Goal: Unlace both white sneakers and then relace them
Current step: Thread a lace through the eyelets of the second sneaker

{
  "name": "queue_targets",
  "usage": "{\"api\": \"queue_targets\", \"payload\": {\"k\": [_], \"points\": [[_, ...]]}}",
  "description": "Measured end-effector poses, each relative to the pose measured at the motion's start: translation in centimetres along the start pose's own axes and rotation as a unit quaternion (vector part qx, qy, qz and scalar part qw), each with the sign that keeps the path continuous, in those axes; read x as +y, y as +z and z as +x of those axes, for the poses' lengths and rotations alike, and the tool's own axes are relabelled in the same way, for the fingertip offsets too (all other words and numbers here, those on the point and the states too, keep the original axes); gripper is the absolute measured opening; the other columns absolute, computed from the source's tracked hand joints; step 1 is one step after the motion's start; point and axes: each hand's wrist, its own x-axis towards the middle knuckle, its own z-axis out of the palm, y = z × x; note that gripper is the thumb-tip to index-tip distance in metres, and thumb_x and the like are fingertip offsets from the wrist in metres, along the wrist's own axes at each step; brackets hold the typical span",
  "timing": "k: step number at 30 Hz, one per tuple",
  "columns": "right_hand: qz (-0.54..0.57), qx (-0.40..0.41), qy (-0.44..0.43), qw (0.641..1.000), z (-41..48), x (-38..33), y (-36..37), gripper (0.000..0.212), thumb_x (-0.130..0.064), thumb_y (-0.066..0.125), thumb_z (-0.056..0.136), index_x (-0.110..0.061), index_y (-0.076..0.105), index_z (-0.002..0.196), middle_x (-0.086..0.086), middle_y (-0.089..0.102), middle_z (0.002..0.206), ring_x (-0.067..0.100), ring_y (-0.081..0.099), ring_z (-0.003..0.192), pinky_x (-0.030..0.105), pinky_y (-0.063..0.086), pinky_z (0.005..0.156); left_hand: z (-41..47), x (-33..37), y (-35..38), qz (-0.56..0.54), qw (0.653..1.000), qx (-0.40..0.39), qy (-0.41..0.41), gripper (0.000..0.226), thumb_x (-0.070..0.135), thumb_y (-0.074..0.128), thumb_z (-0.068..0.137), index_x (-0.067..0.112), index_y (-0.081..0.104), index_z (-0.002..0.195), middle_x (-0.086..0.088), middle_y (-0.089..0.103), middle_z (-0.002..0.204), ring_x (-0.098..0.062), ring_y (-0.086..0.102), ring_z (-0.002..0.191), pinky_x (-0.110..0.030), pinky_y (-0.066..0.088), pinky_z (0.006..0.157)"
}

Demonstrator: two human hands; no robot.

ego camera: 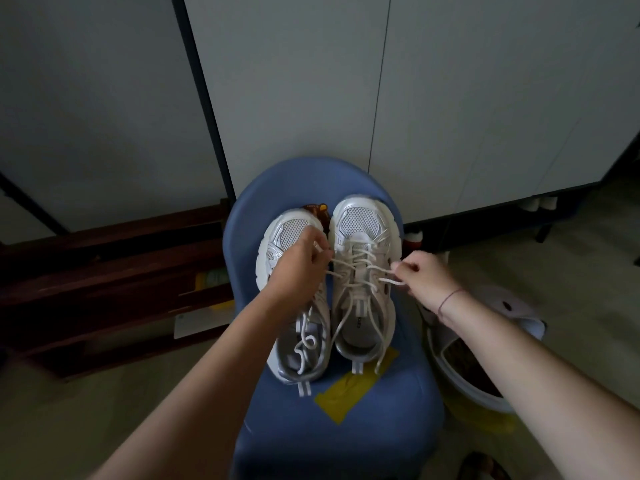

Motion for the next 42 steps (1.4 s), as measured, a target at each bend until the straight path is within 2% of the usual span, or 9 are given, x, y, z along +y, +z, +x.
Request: {"api": "queue_targets", "payload": {"k": [6, 10, 17, 21, 24, 27, 30, 36, 42], "points": [[-0.125, 0.066, -0.263, 0.955, -1.6, -1.8, 0.4, 0.009, -0.018, 0.075, 0.076, -0.022, 0.066, 0.074, -0.006, 0.046, 0.089, 0.013, 0.051, 0.085, 0.027, 0.041, 0.074, -1.0, -0.2, -0.2, 0.046, 0.989, -0.097, 0.1, 0.01, 0.025, 0.074, 0.084, 0.029, 0.065, 0.084, 0.004, 0.051, 0.099, -0.005, 0.053, 0.079, -0.018, 0.044, 0.072], [-0.195, 0.02, -0.263, 0.945, -1.9, -1.7, 1.5, 0.019, -0.031, 0.078, 0.073, -0.018, 0.074, 0.087, 0.001, 0.05, 0.09, 0.02, 0.054, 0.09, 0.032, 0.047, 0.077, -1.6, -0.3, 0.8, 0.147, 0.979, -0.051, 0.131, 0.025, 0.042, 0.077, 0.077, 0.028, 0.073, 0.098, 0.007, 0.043, 0.091, -0.015, 0.054, 0.079, -0.031, 0.049, 0.068], [-0.264, 0.042, -0.243, 0.932, -2.4, -2.3, 2.2, 0.011, -0.019, 0.067, 0.081, -0.018, 0.069, 0.091, -0.006, 0.039, 0.091, 0.023, 0.052, 0.096, 0.028, 0.043, 0.076, -2.5, 1.1, 1.6, 0.225, 0.965, 0.011, 0.137, 0.02, 0.034, 0.064, 0.088, 0.03, 0.072, 0.106, 0.008, 0.048, 0.094, -0.021, 0.06, 0.089, -0.026, 0.032, 0.06], [-0.156, 0.014, -0.209, 0.965, -1.6, -1.5, 1.5, 0.013, -0.011, 0.066, 0.083, -0.018, 0.059, 0.074, -0.002, 0.053, 0.09, 0.019, 0.056, 0.085, 0.028, 0.042, 0.074, -2.0, 0.3, 1.0, 0.132, 0.986, 0.015, 0.096, 0.012, 0.026, 0.067, 0.089, 0.02, 0.072, 0.098, 0.009, 0.046, 0.099, -0.015, 0.056, 0.084, -0.023, 0.036, 0.065], [0.101, -0.046, -0.092, 0.99, -1.5, -0.6, 0.3, 0.024, -0.001, 0.057, 0.089, -0.014, 0.055, 0.069, 0.004, 0.059, 0.077, 0.02, 0.06, 0.076, 0.029, 0.053, 0.071, -2.0, -0.1, 0.7, 0.061, 0.996, 0.022, 0.069, 0.006, 0.019, 0.069, 0.088, 0.013, 0.068, 0.089, 0.005, 0.045, 0.105, -0.012, 0.053, 0.083, -0.018, 0.042, 0.075], [0.365, -0.102, 0.051, 0.924, -1.8, -0.3, -0.6, 0.021, 0.007, 0.042, 0.095, 0.0, 0.052, 0.078, 0.014, 0.058, 0.082, 0.021, 0.06, 0.077, 0.022, 0.057, 0.063, -1.9, -0.3, 0.3, 0.006, 0.999, 0.043, -0.01, 0.011, 0.014, 0.064, 0.092, 0.013, 0.062, 0.081, 0.007, 0.053, 0.087, -0.009, 0.052, 0.065, -0.011, 0.04, 0.058], [0.424, -0.089, 0.119, 0.893, -1.8, 0.0, -1.2, 0.02, 0.005, 0.041, 0.096, 0.0, 0.053, 0.08, 0.013, 0.057, 0.079, 0.017, 0.055, 0.072, 0.017, 0.054, 0.052, -1.6, -0.2, -0.9, -0.21, 0.97, 0.041, -0.117, 0.015, 0.01, 0.056, 0.096, 0.004, 0.062, 0.083, 0.002, 0.06, 0.055, -0.016, 0.05, 0.05, -0.019, 0.04, 0.046], [0.397, -0.141, 0.105, 0.901, -1.6, -0.3, -1.1, 0.018, -0.006, 0.049, 0.095, -0.013, 0.055, 0.079, 0.0, 0.052, 0.063, 0.007, 0.04, 0.051, 0.013, 0.032, 0.041, -1.6, 0.4, -1.7, -0.208, 0.966, -0.092, -0.121, 0.018, 0.015, 0.056, 0.098, 0.006, 0.06, 0.083, 0.002, 0.053, 0.052, -0.013, 0.042, 0.045, -0.019, 0.032, 0.04], [0.054, -0.07, -0.095, 0.992, -1.6, -0.4, 0.1, 0.027, -0.022, 0.066, 0.087, -0.018, 0.059, 0.061, -0.009, 0.053, 0.052, 0.002, 0.046, 0.051, 0.019, 0.038, 0.055, -1.6, 0.7, -0.7, 0.055, 0.996, -0.066, 0.013, 0.023, 0.038, 0.07, 0.087, 0.021, 0.064, 0.072, 0.012, 0.045, 0.051, -0.003, 0.039, 0.046, -0.017, 0.03, 0.048]]}}
